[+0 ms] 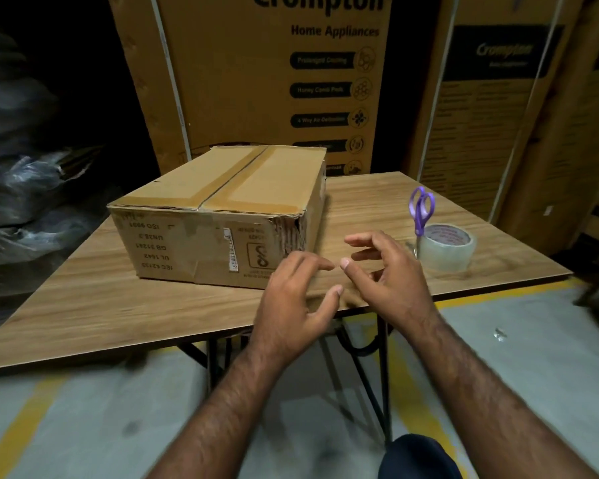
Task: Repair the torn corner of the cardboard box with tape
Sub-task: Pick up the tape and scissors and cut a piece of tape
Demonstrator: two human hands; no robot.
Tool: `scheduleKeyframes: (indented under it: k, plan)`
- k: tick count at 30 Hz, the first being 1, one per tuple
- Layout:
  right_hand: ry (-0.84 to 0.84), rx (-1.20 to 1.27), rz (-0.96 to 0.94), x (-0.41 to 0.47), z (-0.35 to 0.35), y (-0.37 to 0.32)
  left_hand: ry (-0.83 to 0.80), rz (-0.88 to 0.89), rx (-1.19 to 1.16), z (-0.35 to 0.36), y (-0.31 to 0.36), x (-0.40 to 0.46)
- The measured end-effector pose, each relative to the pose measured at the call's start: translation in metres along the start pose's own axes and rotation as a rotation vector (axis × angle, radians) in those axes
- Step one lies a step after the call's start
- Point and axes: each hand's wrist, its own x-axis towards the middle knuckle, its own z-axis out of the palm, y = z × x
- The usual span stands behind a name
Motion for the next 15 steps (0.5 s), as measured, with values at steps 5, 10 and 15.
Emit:
scheduleKeyframes:
  k: [5,10,15]
  plan:
    - [0.126,-0.265,0.104,0.011,-0.027,0.015,-0.057,-0.041,-0.063,0.003,0.008,0.009]
    - [0.204,-0.769,0.423,0.029,-0.067,0.036,-0.101,-0.076,-0.159,0.018,0.015,0.018]
    - [0.057,-0.883,0.450,0.035,-0.073,0.045,-0.149,-0.164,-0.275,0.043,0.028,0.026]
